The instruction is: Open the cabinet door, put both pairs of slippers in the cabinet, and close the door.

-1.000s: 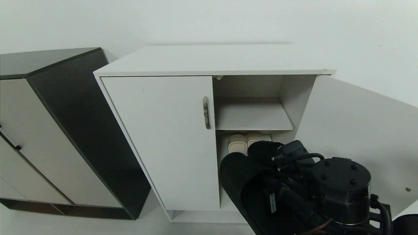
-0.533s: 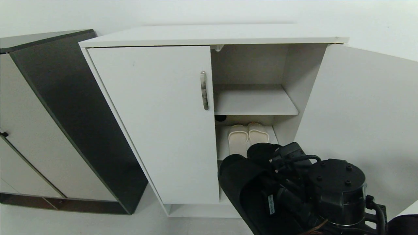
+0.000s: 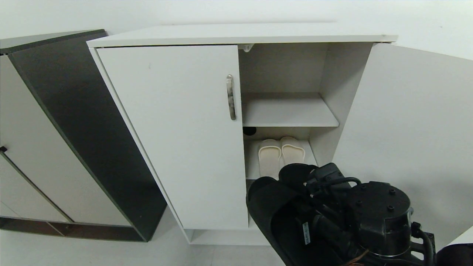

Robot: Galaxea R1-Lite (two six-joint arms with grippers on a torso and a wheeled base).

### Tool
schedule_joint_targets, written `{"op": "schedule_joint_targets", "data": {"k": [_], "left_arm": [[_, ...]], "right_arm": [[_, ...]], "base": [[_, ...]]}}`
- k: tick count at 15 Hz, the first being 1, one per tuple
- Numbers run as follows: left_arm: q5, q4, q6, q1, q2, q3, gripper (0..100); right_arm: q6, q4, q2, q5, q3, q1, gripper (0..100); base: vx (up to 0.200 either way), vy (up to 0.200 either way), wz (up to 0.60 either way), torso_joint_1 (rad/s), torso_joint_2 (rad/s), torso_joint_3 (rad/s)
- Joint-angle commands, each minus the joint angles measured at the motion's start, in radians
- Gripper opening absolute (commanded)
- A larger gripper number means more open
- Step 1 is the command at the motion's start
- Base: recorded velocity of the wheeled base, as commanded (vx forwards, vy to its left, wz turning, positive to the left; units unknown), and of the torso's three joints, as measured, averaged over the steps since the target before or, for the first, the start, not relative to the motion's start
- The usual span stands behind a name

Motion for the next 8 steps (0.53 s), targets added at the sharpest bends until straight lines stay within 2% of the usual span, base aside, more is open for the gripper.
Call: {"op": "schedule_joint_targets", "data": {"k": [1, 8], "left_arm": [[0.000, 0.000, 0.000, 0.000, 0.001, 0.000, 0], [0.000, 0.000, 0.000, 0.000, 0.001, 0.000, 0]], "right_arm": [[-0.001, -0.025, 0.007, 0.005, 0.010, 0.001, 0], [-0.019, -0.109, 0.070, 0.019, 0.028, 0.001, 0]], "base": [[0.000, 0.000, 0.00, 0.000, 0.00, 0.000], [0.000, 0.000, 0.00, 0.000, 0.00, 0.000]]}}
